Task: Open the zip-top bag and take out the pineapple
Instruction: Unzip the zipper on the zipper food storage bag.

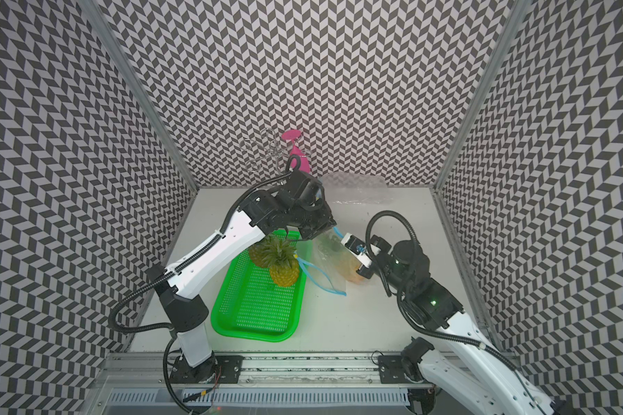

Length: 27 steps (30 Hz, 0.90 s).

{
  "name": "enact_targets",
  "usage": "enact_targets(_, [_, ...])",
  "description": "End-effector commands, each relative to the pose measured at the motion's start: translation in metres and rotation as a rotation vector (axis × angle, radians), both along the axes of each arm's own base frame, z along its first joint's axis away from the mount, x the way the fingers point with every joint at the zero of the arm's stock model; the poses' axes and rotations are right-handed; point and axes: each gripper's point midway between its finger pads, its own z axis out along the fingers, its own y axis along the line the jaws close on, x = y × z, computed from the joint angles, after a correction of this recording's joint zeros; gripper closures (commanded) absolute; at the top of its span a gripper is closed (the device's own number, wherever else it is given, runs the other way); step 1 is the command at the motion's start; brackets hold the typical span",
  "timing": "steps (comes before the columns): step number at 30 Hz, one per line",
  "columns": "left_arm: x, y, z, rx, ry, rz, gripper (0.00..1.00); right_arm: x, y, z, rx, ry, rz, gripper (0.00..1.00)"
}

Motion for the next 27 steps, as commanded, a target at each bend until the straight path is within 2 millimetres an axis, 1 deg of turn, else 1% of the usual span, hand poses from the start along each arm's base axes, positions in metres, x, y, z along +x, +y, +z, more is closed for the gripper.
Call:
enact_targets(1, [0.049,0.034,-0.007,0.104,-0.094,0.152,1.00,-0.017,0.002,0.026,0.110,-0.029,0.051,1.00])
enact_targets(4, [0.056,0.036,-0.012,0.132,-0.104,0.167,1.00,-0.021,0.002,0.026,0.122,-0.020,0.064,1.00])
enact_targets(6, [0.059,0.036,-0.015,0.132,-0.101,0.168,1.00,-0.021,0.002,0.022,0.114,-0.009,0.068,1.00])
enact_targets(9, [0.056,0.028,-0.006,0.090,-0.107,0.150,1.00,-0.011,-0.001,0.012,0.074,0.023,0.017,1.00])
enact_targets(10, [0.053,0.025,0.000,0.078,-0.113,0.146,1.00,-0.009,-0.003,0.010,0.060,0.018,0.001,0.91])
enact_targets(11, [0.050,0.023,0.006,0.068,-0.118,0.141,1.00,-0.005,-0.004,0.008,0.044,0.012,-0.018,0.70])
enact_targets(12, [0.046,0.021,0.010,0.059,-0.117,0.136,1.00,0.000,-0.006,0.007,0.027,-0.001,-0.044,0.54])
enact_targets(13, [0.043,0.020,0.015,0.046,-0.118,0.131,1.00,0.004,-0.007,0.008,0.003,-0.024,-0.070,0.44])
enact_targets(14, [0.038,0.019,0.020,0.036,-0.118,0.127,1.00,0.009,-0.008,0.010,-0.021,-0.051,-0.101,0.41])
enact_targets(18, [0.025,0.022,0.037,0.005,-0.128,0.123,1.00,0.017,-0.005,0.024,-0.088,-0.140,-0.131,0.40])
enact_targets(22, [0.018,0.022,0.043,-0.012,-0.128,0.109,1.00,0.019,-0.005,0.035,-0.108,-0.172,-0.153,0.42])
enact_targets(24, [0.015,0.019,0.047,-0.024,-0.134,0.101,1.00,0.018,-0.004,0.037,-0.104,-0.158,-0.145,0.46])
enact_targets(26, [0.014,0.016,0.051,-0.037,-0.137,0.093,1.00,0.020,-0.001,0.030,-0.125,-0.115,-0.137,0.55])
enact_targets(27, [0.013,0.014,0.053,-0.043,-0.140,0.088,1.00,0.021,0.000,0.027,-0.130,-0.098,-0.140,0.57])
